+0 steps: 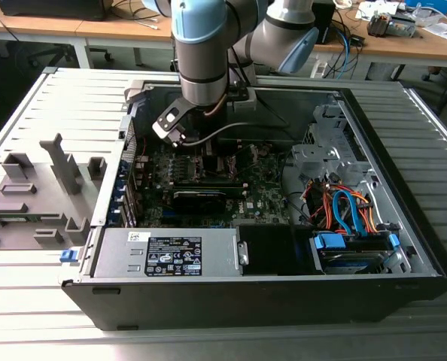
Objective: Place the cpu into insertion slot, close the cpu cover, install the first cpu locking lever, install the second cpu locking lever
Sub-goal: 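Place the cpu into insertion slot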
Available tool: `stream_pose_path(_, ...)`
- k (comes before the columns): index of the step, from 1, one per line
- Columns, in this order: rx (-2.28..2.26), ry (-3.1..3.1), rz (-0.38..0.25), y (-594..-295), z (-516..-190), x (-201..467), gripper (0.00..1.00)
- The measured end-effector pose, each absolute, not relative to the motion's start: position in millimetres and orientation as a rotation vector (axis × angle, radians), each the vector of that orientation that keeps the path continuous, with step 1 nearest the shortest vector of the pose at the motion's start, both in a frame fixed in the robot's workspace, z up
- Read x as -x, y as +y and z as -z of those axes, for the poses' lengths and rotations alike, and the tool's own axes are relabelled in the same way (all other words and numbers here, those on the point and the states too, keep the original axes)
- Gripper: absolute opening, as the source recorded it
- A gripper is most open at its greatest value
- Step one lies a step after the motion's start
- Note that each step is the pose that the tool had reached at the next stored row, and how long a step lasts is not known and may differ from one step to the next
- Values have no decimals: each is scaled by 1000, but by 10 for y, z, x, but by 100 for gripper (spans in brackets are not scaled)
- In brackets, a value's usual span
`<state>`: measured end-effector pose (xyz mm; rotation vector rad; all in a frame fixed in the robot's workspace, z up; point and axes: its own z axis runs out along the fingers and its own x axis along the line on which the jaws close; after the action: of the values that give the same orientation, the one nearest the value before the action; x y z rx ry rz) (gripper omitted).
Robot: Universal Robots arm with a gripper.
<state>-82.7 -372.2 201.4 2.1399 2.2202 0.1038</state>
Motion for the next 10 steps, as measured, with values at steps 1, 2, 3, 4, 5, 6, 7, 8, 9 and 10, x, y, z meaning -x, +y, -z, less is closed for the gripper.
stream_pose_path(1,-2140,2220,-103,-3731,-2012,823,54)
stream_pose_path(2,-2139,2219,-102,-3735,-2010,819,54)
stream_pose_path(3,-2139,2219,-102,-3738,-2008,816,54)
stream_pose_path(4,-2139,2218,-101,-3746,-2004,810,54)
stream_pose_path(5,-2139,2218,-100,-3752,-2002,807,54)
stream_pose_path(6,-2139,2218,-99,-3756,-1998,803,54)
stream_pose_path(7,-2138,2217,-98,-3757,-1998,801,54)
stream_pose_path(8,-2138,2217,-98,-3757,-1997,797,54)
stream_pose_path(9,-2138,2217,-98,-3757,-1996,790,54)
stream_pose_path(10,-2138,2217,-98,-3757,-1995,785,54)
